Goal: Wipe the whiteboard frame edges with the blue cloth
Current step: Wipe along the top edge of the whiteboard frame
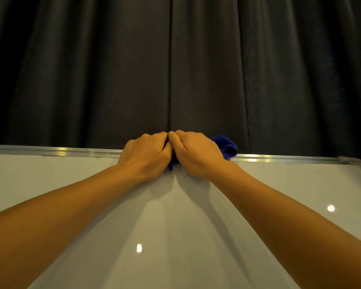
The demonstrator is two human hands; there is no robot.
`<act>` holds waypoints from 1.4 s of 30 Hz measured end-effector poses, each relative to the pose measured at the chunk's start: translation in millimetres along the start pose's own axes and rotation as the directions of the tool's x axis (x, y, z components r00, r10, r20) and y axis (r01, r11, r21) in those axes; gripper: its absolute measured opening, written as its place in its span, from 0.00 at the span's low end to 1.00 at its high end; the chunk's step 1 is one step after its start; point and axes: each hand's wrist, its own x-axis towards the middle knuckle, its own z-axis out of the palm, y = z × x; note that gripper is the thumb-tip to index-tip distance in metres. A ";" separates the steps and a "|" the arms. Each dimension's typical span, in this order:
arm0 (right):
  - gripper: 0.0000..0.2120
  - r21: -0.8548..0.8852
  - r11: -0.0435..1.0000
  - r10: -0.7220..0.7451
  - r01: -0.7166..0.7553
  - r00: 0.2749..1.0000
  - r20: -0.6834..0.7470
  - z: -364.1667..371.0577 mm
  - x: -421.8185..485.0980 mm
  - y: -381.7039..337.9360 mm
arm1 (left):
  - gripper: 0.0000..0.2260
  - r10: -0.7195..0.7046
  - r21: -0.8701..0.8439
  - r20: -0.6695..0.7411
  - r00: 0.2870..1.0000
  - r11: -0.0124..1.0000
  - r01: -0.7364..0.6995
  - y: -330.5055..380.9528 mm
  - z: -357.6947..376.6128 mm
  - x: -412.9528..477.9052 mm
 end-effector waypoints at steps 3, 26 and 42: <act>0.17 -0.261 0.956 -0.159 0.132 0.984 -0.083 -4.2 -17.7 23.8 | 0.19 -0.025 0.076 0.054 0.998 0.997 0.021 -2.5 -0.8 2.5; 0.10 -0.550 0.835 0.051 -0.016 0.997 0.049 -40.7 -36.7 82.9 | 0.20 -0.123 0.324 0.032 0.992 0.940 0.106 16.8 12.7 5.7; 0.21 -0.262 0.943 0.186 -0.207 0.977 -0.104 -3.2 -44.0 52.3 | 0.20 -0.100 0.304 0.006 0.995 0.948 0.094 21.1 18.6 4.9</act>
